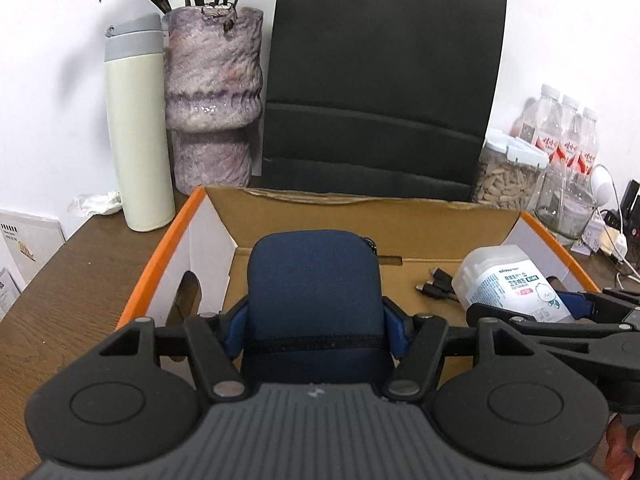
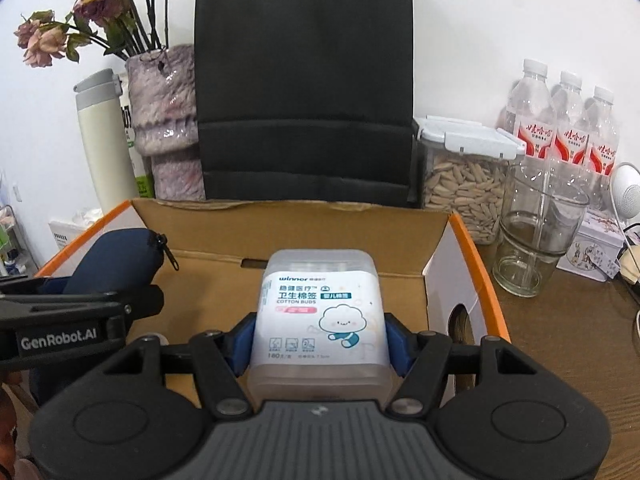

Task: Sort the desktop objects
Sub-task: 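Carry the navy case and cotton-bud container into the box with both grippers, then open both grippers in the box and withdraw them to the table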

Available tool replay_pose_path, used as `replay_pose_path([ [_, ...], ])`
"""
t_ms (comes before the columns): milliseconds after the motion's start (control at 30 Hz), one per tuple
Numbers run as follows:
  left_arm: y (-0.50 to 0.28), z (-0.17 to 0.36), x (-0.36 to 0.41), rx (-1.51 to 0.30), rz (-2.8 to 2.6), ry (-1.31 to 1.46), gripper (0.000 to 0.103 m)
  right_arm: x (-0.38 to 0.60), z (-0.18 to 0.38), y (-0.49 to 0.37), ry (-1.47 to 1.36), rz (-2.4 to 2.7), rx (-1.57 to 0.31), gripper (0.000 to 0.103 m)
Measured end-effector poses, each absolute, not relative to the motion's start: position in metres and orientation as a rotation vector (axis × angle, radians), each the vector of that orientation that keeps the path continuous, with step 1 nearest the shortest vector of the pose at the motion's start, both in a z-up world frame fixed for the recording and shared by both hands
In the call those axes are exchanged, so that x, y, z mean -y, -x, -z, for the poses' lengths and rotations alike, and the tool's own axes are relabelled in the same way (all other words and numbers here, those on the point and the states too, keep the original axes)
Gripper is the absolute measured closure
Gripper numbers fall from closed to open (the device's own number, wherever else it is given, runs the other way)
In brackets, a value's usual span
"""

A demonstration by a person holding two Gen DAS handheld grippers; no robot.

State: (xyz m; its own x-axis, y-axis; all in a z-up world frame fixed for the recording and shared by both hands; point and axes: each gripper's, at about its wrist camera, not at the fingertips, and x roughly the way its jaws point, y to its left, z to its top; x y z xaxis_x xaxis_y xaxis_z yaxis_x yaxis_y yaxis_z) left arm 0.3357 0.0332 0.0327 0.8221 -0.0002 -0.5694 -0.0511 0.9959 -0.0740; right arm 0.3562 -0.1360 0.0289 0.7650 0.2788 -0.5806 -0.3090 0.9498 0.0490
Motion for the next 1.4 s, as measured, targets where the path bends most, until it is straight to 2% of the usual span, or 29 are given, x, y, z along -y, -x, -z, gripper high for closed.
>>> replay_pose_path([
  [400,-0.335,-0.031,-0.028,-0.628,-0.032,0.049,0.035,0.134,-0.025,-0.357,0.058,-0.339,-0.681,0.039],
  [533,-0.334,-0.033,-0.029,-0.625,-0.038,0.052,0.032,0.135,-0.027,-0.356,0.049,-0.337,-0.683,0.027],
  [633,-0.331,-0.038,-0.030,-0.603,-0.063,0.044,0.025,0.138,-0.031,-0.355,0.036,-0.345,-0.677,0.025],
  [700,-0.329,-0.042,-0.030,-0.587,-0.088,0.035,0.016,0.140,-0.034,-0.353,0.021,-0.353,-0.671,0.023],
  [733,-0.328,-0.044,-0.031,-0.579,-0.099,0.033,0.013,0.141,-0.036,-0.353,0.016,-0.356,-0.670,0.016],
  [800,-0.325,-0.048,-0.034,-0.562,-0.125,0.031,0.002,0.143,-0.039,-0.352,0.019,-0.330,-0.658,0.001],
  [833,-0.324,-0.051,-0.035,-0.552,-0.132,0.034,0.000,0.144,-0.042,-0.351,0.020,-0.320,-0.648,0.000],
  [1400,-0.248,-0.079,-0.045,-0.406,-0.071,0.055,0.000,0.167,-0.073,-0.286,0.032,-0.363,-0.512,0.000],
])
